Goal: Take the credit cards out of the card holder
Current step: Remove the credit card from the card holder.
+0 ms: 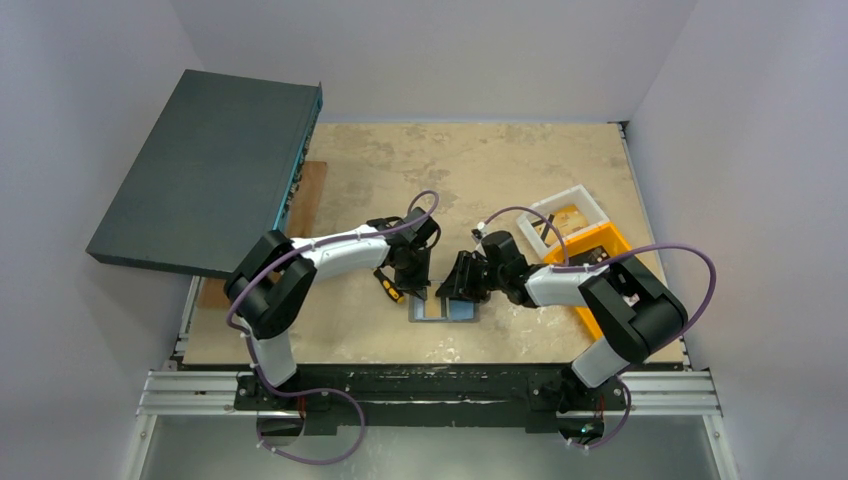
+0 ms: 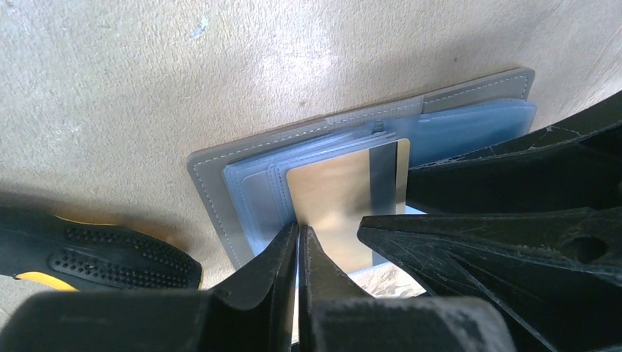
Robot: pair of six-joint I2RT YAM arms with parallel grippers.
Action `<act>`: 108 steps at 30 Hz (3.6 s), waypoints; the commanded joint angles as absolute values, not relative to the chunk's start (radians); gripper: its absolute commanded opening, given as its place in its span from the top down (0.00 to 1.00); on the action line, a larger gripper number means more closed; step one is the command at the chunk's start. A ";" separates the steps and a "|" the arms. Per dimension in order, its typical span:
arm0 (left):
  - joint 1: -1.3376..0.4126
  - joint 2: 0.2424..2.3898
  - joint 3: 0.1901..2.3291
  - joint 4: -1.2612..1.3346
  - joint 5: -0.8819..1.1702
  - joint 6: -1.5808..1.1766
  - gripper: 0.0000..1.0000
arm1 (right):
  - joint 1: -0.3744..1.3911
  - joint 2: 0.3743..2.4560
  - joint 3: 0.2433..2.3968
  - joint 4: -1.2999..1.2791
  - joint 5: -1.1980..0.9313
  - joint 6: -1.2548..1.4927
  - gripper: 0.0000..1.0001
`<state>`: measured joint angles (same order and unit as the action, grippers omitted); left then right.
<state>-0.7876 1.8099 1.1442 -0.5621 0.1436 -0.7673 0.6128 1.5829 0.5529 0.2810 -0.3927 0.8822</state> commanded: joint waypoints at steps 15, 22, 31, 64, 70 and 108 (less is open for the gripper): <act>-0.800 1.896 1.134 -0.573 0.107 -0.810 1.00 | 0.495 1.604 0.379 0.506 -0.570 0.903 0.65; -0.799 1.902 1.130 -0.585 0.093 -0.821 1.00 | 0.460 1.615 0.325 0.641 -0.643 0.961 0.65; -0.797 1.902 1.128 -0.580 0.098 -0.821 1.00 | 0.453 1.627 0.304 0.697 -0.653 0.991 0.70; -0.767 1.906 1.117 -0.602 0.081 -0.811 1.00 | 0.431 1.567 0.277 0.579 -0.555 0.951 1.00; -0.765 1.906 1.112 -0.603 0.080 -0.812 1.00 | 0.418 1.563 0.265 0.580 -0.558 0.945 0.99; -0.766 1.917 1.121 -0.598 0.093 -0.810 1.00 | 0.402 1.704 0.179 0.975 -0.675 1.132 0.87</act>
<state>-0.7788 1.8469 1.1564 -0.5316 0.2058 -0.8288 0.4107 1.6714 0.2050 0.9012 -0.6529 1.0885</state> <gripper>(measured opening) 0.004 0.135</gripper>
